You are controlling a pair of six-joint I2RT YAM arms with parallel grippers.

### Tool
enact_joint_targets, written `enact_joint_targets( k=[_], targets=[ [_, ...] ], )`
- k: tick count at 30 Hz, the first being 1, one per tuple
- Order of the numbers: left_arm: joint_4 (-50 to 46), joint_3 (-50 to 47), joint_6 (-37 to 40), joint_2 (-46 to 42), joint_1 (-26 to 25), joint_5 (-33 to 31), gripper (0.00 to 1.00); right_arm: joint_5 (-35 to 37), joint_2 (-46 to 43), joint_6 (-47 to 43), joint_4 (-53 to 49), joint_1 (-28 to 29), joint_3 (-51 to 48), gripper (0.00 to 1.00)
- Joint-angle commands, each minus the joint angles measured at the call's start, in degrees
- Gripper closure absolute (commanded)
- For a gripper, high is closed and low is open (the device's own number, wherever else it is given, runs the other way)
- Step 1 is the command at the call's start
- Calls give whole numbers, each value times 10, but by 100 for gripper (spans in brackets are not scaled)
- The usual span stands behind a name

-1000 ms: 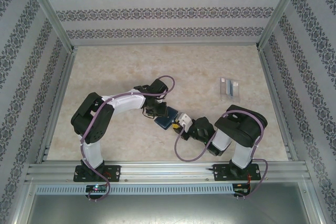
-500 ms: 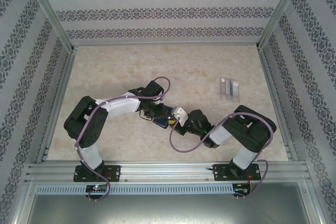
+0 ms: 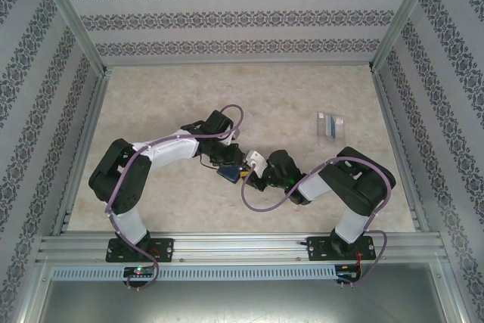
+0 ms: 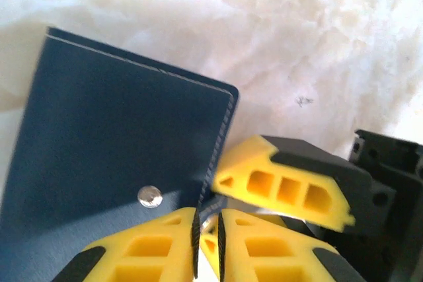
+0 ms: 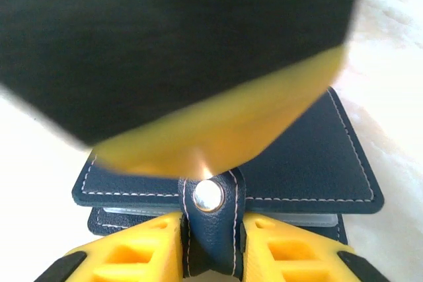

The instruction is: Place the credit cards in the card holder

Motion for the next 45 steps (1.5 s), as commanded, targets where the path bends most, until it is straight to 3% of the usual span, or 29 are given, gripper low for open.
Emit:
enact_joint_targets(
  k=[1, 8, 19, 27, 34, 39, 45],
  targets=[
    [-25, 16, 30, 9, 14, -10, 81, -28, 14, -23, -5, -3, 16, 74],
    [-43, 38, 52, 23, 21, 42, 80, -40, 24, -23, 9, -4, 21, 74],
    [-90, 41, 59, 35, 20, 15, 76, -59, 30, -12, 35, -19, 15, 73],
    [-83, 50, 60, 53, 21, 52, 77, -78, 41, -11, 35, -24, 29, 74],
    [-62, 49, 57, 61, 22, 109, 82, -76, 40, -10, 41, -26, 23, 74],
    [-68, 51, 60, 57, 23, 104, 95, -74, 40, -8, 43, -27, 22, 73],
    [-71, 48, 64, 48, 28, 86, 100, -43, 7, 59, 63, -34, -2, 66]
  ],
)
